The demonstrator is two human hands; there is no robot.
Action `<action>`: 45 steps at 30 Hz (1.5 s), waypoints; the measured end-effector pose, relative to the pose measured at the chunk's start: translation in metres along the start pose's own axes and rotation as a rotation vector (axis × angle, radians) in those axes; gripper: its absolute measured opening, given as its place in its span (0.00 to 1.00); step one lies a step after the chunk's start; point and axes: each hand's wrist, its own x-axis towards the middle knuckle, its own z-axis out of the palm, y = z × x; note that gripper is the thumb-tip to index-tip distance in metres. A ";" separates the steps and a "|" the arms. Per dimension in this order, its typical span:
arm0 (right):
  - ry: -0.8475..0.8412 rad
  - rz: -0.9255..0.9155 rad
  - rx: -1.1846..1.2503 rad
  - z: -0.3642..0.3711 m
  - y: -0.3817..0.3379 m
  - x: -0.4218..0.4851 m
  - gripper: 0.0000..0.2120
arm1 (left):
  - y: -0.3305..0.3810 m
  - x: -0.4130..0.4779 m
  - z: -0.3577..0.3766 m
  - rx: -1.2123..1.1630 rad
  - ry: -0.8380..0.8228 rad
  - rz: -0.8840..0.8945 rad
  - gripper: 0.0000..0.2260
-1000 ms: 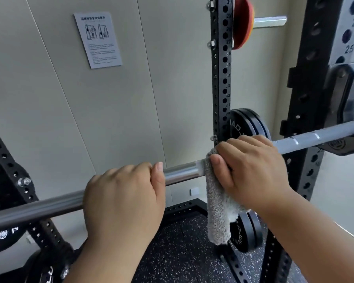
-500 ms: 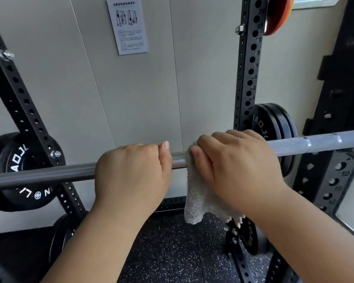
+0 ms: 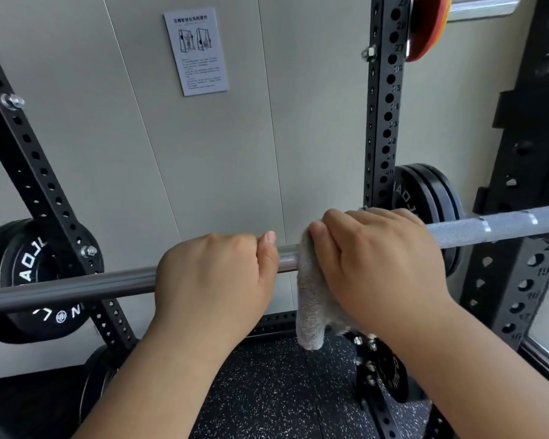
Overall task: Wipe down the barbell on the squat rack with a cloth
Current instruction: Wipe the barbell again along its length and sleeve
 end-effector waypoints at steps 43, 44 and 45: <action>0.033 -0.206 -0.012 0.008 -0.002 -0.029 0.18 | 0.014 0.015 -0.004 0.012 -0.060 0.029 0.29; -0.004 -0.223 -0.008 0.004 0.005 -0.025 0.20 | 0.014 0.015 -0.005 0.013 -0.068 0.033 0.29; -0.028 -0.198 -0.001 0.002 0.011 -0.019 0.22 | 0.013 0.015 -0.005 0.014 -0.071 0.031 0.29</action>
